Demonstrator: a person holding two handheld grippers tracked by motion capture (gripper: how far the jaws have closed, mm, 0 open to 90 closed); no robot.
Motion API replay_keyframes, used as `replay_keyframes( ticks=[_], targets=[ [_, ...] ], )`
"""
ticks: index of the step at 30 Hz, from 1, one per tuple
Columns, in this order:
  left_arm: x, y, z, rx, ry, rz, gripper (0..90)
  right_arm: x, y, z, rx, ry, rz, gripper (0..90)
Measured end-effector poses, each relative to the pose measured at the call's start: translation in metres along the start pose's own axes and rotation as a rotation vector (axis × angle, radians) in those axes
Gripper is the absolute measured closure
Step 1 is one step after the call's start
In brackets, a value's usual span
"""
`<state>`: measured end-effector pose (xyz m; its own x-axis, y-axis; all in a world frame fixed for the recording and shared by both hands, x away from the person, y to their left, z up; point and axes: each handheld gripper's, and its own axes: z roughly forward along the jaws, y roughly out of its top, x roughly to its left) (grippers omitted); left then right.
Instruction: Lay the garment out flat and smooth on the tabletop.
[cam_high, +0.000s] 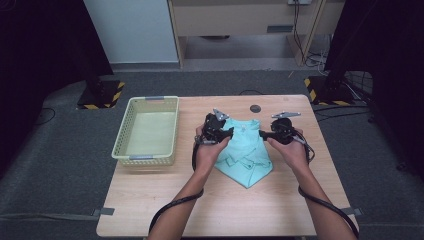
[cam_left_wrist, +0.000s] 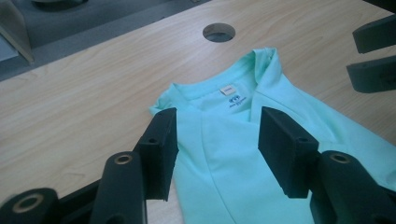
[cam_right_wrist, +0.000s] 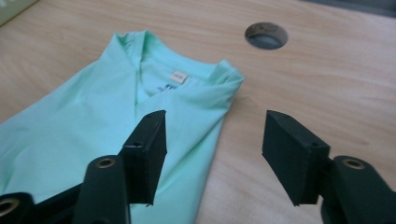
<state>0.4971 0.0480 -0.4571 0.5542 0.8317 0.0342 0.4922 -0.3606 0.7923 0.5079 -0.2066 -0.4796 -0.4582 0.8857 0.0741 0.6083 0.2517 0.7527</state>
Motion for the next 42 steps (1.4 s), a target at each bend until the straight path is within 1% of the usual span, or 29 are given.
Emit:
replay_keyframes(
  ticks=[1, 3, 5, 7, 8, 9, 11, 12, 13, 15, 21, 22, 25, 27, 31, 35, 38, 42],
  targets=[
    [-0.002, -0.002, 0.000, 0.004, -0.002, -0.001, 47.1, 0.000, 0.000, 0.000, 0.000, 0.000, 0.000, 37.4],
    [-0.006, -0.006, 0.001, 0.005, -0.009, -0.007, 46.5, 0.002, -0.007, -0.004, -0.003, 0.007, -0.006, 34.6],
    [-0.012, -0.009, 0.002, 0.005, -0.010, -0.002, 46.2, 0.004, -0.015, -0.007, -0.003, 0.014, -0.008, 30.6],
    [-0.016, -0.010, 0.002, 0.002, -0.016, 0.004, 45.8, 0.004, -0.020, -0.008, -0.005, 0.012, -0.010, 28.1],
    [-0.017, -0.011, 0.002, 0.003, -0.022, 0.004, 45.6, 0.004, -0.023, -0.009, -0.013, 0.004, -0.003, 25.8],
    [-0.018, -0.011, 0.003, -0.001, -0.027, 0.000, 45.6, 0.004, -0.023, -0.009, -0.013, 0.004, -0.003, 25.8],
    [-0.019, -0.012, 0.005, 0.000, -0.032, 0.003, 45.1, 0.003, -0.025, -0.007, -0.005, 0.003, 0.003, 23.3],
    [-0.020, -0.012, 0.006, -0.001, -0.034, 0.000, 44.8, 0.003, -0.026, -0.005, -0.002, -0.001, -0.007, 21.7],
    [-0.020, -0.013, 0.007, -0.001, -0.038, -0.002, 44.8, 0.003, -0.026, -0.005, -0.002, -0.001, -0.007, 21.7],
    [-0.021, -0.015, 0.009, 0.003, -0.041, -0.001, 44.5, 0.003, -0.027, -0.003, -0.001, 0.000, -0.008, 18.6],
    [-0.024, -0.018, 0.009, 0.009, -0.043, -0.003, 43.3, 0.003, -0.036, 0.003, 0.030, -0.005, -0.028, 9.9],
    [-0.025, -0.018, 0.009, 0.012, -0.042, 0.000, 43.2, 0.003, -0.037, 0.003, 0.034, -0.002, -0.023, 9.8],
    [-0.031, -0.017, 0.011, 0.014, -0.053, 0.015, 42.4, 0.002, -0.043, 0.000, 0.032, -0.002, -0.030, 9.1],
    [-0.033, -0.017, 0.012, 0.012, -0.055, 0.015, 42.4, 0.001, -0.045, -0.001, 0.033, -0.002, -0.025, 9.5],
    [-0.038, -0.015, 0.018, 0.017, -0.070, 0.021, 42.3, 0.000, -0.051, -0.006, 0.031, -0.015, -0.050, 14.0],
    [-0.046, -0.014, 0.024, 0.025, -0.083, 0.023, 42.3, -0.003, -0.057, -0.010, 0.029, -0.023, -0.054, 17.7],
    [-0.053, -0.015, 0.029, 0.036, -0.093, 0.033, 42.4, -0.006, -0.062, -0.012, 0.042, -0.024, -0.047, 19.4],
    [-0.060, -0.016, 0.036, 0.049, -0.110, 0.029, 44.4, -0.011, -0.068, -0.013, 0.046, -0.025, -0.040, 20.1]
  ],
)
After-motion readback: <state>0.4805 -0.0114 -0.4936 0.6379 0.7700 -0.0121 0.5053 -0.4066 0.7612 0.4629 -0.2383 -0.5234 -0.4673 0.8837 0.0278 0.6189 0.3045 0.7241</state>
